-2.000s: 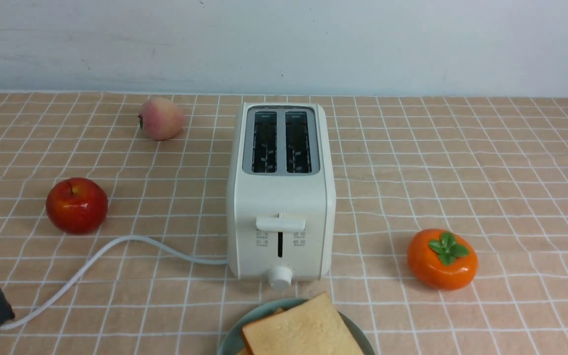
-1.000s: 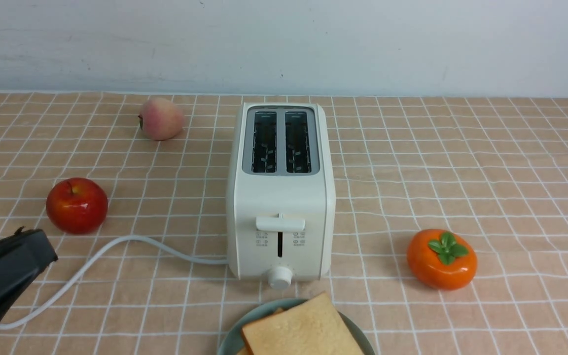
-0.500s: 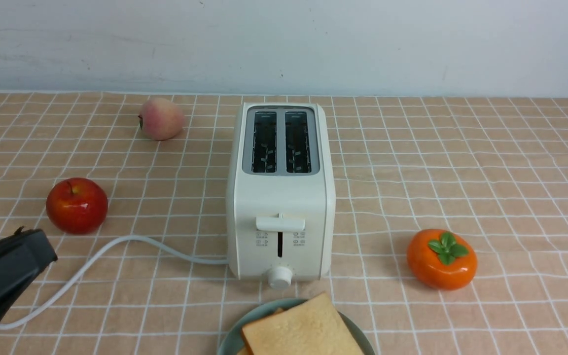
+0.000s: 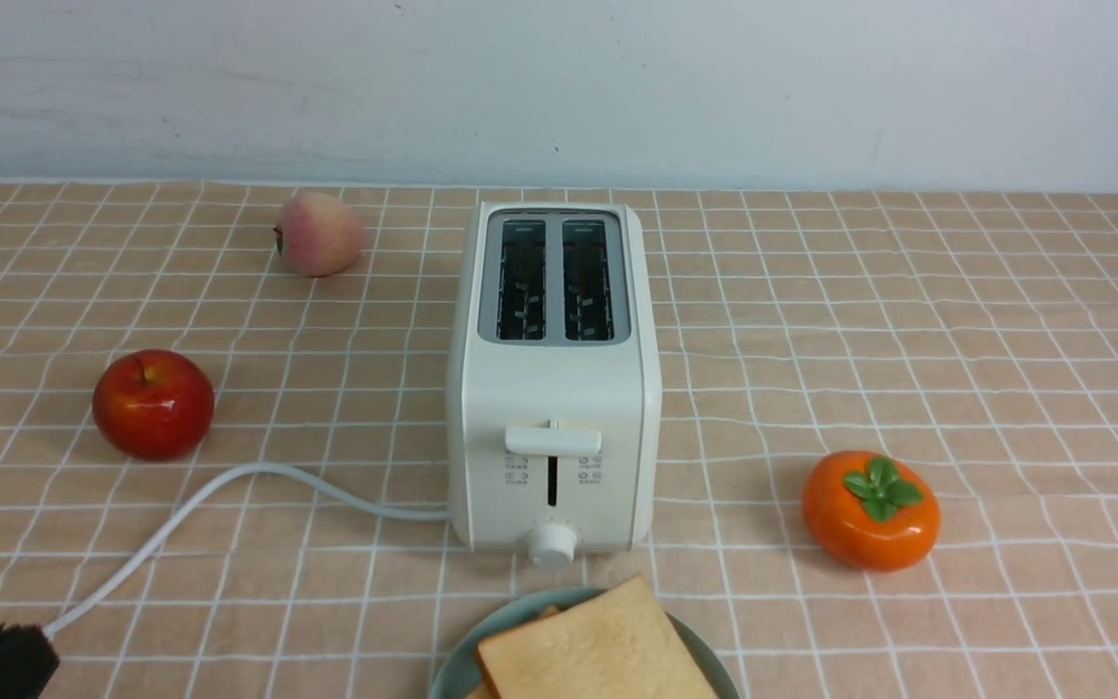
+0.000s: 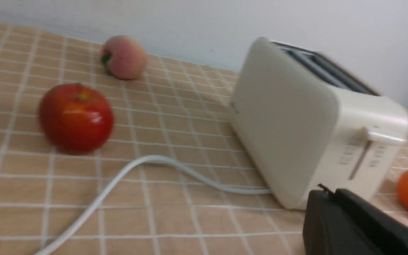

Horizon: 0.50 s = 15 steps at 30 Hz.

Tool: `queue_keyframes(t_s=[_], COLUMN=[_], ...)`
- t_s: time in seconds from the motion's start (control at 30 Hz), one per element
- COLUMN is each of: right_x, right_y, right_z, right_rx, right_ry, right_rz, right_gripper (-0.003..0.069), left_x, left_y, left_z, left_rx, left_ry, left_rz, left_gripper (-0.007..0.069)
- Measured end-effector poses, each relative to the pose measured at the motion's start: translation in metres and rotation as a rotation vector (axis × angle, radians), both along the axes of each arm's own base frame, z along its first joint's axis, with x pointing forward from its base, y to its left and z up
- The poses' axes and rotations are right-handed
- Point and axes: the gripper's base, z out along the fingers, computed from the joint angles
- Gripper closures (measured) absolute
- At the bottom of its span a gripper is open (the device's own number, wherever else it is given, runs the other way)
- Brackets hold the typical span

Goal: Take toasted bread from bread machine on light coffee tablecloth place on plate.

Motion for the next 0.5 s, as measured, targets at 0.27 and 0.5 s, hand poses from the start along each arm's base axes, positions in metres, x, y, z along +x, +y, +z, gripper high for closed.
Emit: queue_keyframes(t_s=[0.27, 0.5], right_x=[0.0, 0.0], right_y=[0.0, 0.0], right_z=[0.0, 0.0], right_rx=[0.0, 0.001], right_ry=[-0.001, 0.0], right_rz=[0.0, 0.0], right_gripper=[0.061, 0.0603], left_x=[-0.007, -0.008], left_y=[0.009, 0.009], left_z=[-0.027, -0.033], left_rx=[0.081, 0.127], left_ry=[0.165, 0.221], left_rz=[0.126, 0.127], left_gripper=[0.0613, 0.0603])
